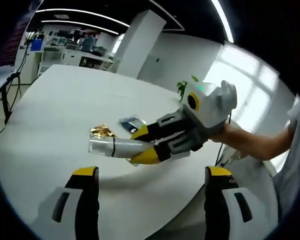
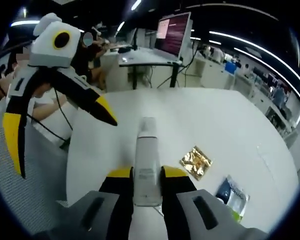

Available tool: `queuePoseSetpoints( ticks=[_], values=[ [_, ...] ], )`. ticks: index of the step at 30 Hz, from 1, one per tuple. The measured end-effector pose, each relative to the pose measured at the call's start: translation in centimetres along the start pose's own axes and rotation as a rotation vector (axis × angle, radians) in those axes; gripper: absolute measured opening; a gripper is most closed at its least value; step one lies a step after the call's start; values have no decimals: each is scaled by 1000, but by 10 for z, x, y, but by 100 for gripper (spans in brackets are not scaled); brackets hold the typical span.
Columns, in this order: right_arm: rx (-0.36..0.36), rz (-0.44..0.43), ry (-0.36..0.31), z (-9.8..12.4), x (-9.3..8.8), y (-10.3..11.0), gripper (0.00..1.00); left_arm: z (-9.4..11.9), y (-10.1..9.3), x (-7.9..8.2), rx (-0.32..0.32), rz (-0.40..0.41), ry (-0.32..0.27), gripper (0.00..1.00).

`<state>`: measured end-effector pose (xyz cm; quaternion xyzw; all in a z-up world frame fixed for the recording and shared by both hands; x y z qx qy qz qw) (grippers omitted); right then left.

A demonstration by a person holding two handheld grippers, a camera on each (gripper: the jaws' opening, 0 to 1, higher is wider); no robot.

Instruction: Arrange the skincare products in the storage area until every visible bottle or jar stands upright without overlapping.

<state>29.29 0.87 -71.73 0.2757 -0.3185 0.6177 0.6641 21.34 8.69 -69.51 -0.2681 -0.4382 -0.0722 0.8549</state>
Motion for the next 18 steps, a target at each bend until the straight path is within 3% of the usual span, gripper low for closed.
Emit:
queuePoseSetpoints(
  ticks=[4,10,18],
  values=[
    [-16,14,-31,10,3,3,19,-1,0,6,14,4,-40,76],
    [-26,3,-66,25,1,10,19,-2,-5,16,-17,53,-92,71],
    [-43,-14,-119,46,9,22,20,-9,-16,20,-46,48,-102,65]
  ],
)
Point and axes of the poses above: the point that each gripper's makers call its tool centre point, and the gripper's own axes: z roughly backward along the fingers, y roughly to its left, x roughly out of its top, the point moved 5 cm from there along z, roughly backward along the fingers, and after that the axes turned 8 degrees about x, right-handed, at the moved point
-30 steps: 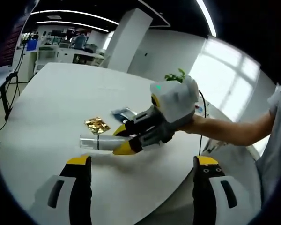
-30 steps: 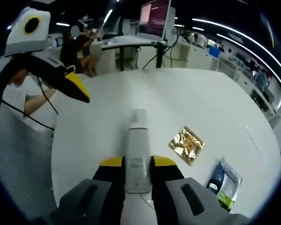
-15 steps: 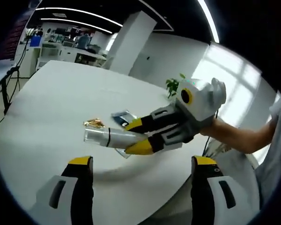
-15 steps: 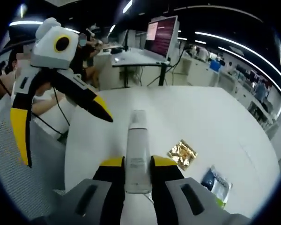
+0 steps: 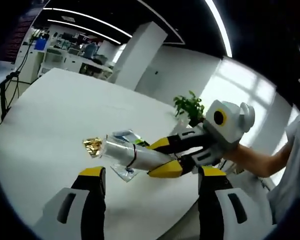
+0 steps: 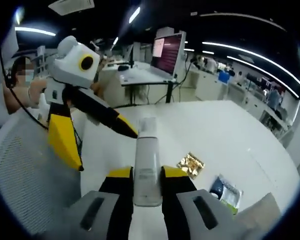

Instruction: Arrange the skincare products in the storage area until every visible bottle or jar stands upright without overlapping.

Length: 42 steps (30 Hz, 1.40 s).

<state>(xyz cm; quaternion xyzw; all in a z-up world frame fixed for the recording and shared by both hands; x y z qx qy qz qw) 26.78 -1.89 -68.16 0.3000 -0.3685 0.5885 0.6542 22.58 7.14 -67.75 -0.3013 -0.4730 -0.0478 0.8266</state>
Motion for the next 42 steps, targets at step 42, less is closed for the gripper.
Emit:
queuePoseSetpoints(
  ticks=[42],
  values=[
    [-85,54,-105,52,9,31,20,-17,-36,18,-108,10,-16,40]
  ],
)
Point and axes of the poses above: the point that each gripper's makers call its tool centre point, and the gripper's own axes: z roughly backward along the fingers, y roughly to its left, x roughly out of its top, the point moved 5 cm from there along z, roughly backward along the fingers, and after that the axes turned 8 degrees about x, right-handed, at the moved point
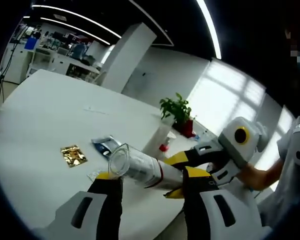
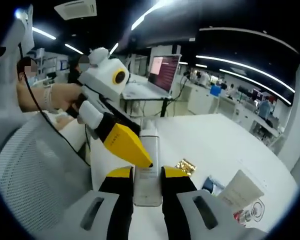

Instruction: Arrange the skincare products in the storage area until every visible bottle or jar stands upright without overlapping.

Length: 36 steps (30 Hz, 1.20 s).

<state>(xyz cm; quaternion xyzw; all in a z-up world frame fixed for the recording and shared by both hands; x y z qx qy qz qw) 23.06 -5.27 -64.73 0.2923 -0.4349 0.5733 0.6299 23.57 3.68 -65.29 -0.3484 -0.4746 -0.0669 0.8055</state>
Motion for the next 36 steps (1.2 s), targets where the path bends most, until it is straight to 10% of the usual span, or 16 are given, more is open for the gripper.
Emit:
queuePoseSetpoints(
  ticks=[36],
  values=[
    [-65,-37,-56,9,2,-8,20,-19,-20,14,-82,171,-8,22]
  ],
)
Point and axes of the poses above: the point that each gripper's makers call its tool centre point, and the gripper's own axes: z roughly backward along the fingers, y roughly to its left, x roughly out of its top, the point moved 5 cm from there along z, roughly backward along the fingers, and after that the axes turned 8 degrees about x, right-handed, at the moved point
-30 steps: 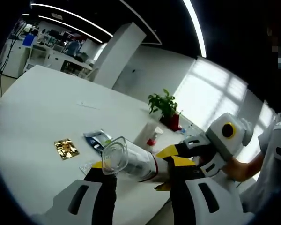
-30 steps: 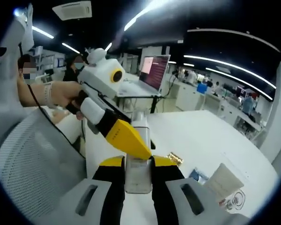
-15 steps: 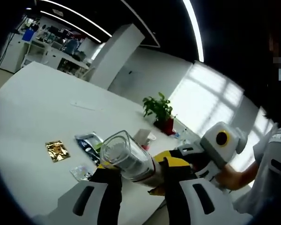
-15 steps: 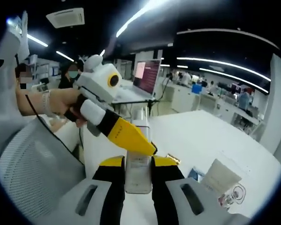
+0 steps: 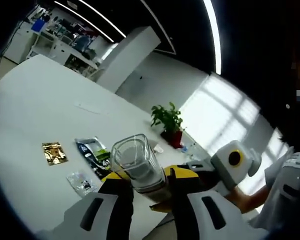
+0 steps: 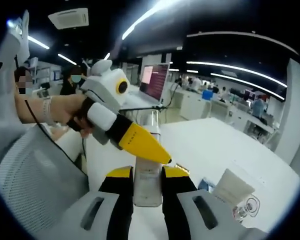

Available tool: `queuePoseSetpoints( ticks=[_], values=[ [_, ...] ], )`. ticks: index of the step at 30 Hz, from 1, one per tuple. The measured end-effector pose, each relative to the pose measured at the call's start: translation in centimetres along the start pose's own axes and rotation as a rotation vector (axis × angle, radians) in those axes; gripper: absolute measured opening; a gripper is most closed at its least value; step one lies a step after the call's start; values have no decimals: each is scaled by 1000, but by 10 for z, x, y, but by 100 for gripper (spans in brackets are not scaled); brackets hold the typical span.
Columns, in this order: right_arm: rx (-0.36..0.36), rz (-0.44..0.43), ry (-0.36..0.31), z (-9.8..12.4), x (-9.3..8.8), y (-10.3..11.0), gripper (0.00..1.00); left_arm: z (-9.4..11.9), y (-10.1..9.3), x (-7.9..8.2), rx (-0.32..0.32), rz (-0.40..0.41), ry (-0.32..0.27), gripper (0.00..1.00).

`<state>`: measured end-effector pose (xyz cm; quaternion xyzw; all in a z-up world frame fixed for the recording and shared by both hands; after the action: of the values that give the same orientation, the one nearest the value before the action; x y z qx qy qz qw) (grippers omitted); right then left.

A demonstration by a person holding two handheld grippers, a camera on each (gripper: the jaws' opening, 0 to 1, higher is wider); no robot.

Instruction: Arrange the skincare products in the storage area until every visible bottle or jar stands upright without overlapping.

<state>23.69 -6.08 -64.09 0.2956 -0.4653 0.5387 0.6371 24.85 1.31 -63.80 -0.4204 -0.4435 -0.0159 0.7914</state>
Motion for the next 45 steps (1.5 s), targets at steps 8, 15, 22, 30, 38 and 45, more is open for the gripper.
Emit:
queuePoseSetpoints(
  ticks=[8,15,22,30,38,45],
  values=[
    [-29,64,42,-3,-2,-1,20,-2,2,-3,6,38,0,19],
    [-26,64,58,-3,-6,0,20,-3,2,-6,17,27,8,19],
    [-34,83,70,-4,-8,0,21,-3,1,-6,16,6,5,18],
    [13,39,57,-6,-12,1,22,-2,0,-9,6,-67,45,17],
    [142,-9,81,-3,-24,9,24,-2,-11,-22,-40,-302,99,17],
    [328,-94,78,11,-31,18,24,0,-28,-35,-140,-436,135,17]
  ],
)
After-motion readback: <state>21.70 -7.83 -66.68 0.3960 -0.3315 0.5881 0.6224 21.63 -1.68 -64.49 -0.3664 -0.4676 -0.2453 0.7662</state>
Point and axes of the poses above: the point that each gripper's makers call its tool centre point, and the gripper's own axes: z roughly backward along the fingers, y roughly to its left, x roughly out of its top, the point moved 5 cm from there along z, roughly backward along the fingers, and after that the axes turned 8 degrees about x, right-handed, at the moved point
